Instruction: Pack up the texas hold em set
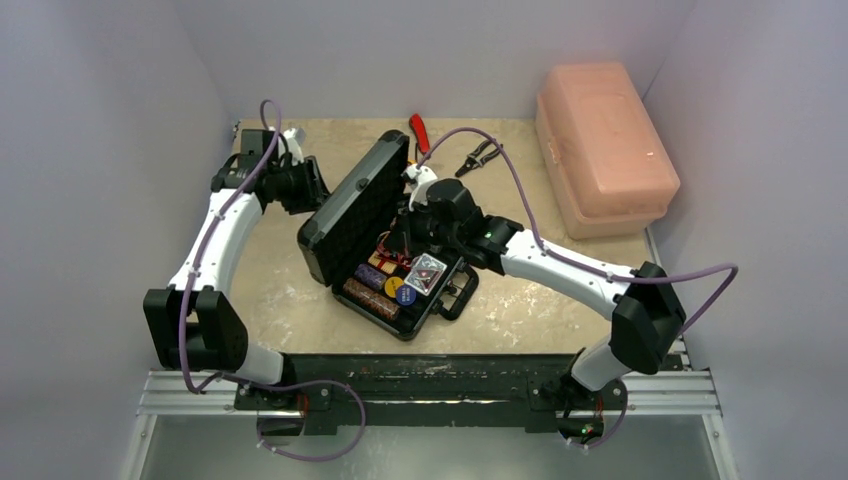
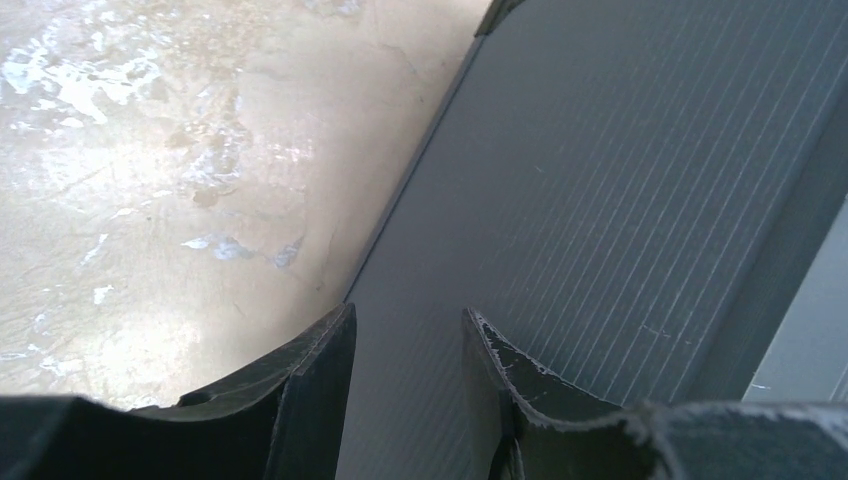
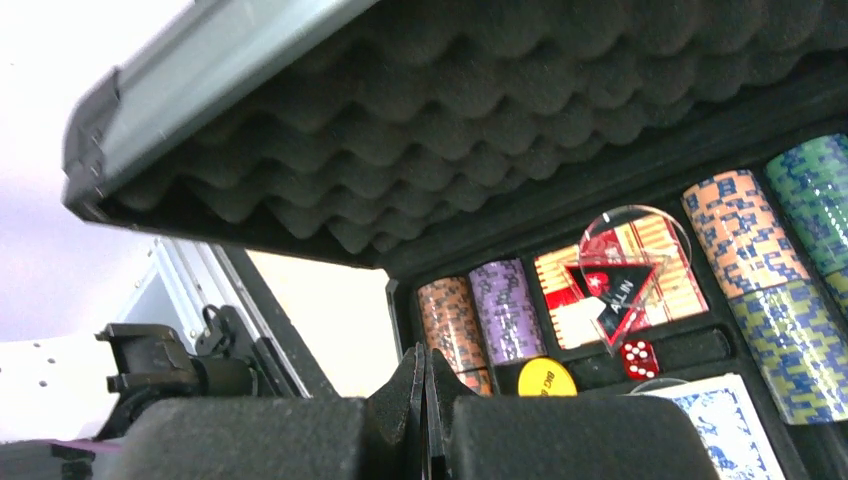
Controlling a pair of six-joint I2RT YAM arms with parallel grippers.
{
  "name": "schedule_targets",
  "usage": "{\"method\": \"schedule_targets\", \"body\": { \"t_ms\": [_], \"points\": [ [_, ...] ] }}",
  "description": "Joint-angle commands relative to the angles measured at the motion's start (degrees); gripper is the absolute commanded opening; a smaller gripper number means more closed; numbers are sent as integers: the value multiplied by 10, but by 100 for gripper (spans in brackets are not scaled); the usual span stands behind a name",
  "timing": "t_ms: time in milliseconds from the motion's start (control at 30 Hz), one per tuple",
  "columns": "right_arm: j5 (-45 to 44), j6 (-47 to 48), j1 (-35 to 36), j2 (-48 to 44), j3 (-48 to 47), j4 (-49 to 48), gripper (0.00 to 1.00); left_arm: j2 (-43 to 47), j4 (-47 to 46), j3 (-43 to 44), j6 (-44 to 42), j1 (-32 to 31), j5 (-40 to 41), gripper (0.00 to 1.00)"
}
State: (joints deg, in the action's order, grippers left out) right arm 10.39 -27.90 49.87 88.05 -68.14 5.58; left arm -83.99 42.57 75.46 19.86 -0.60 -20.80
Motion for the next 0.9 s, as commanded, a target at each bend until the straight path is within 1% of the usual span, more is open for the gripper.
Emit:
{"method": "schedule_targets", "body": {
  "t_ms": [0, 633, 867],
  "points": [
    [-26, -9, 6, 1, -50, 1, 0, 29, 5, -2, -16, -22, 2, 43],
    [-50, -14, 13, 17, -87, 20, 0, 54, 15, -4, -33, -52, 17, 43],
    [-57, -19, 15, 24, -102, 26, 0, 54, 20, 1, -40, -62, 4, 43]
  ]
}}
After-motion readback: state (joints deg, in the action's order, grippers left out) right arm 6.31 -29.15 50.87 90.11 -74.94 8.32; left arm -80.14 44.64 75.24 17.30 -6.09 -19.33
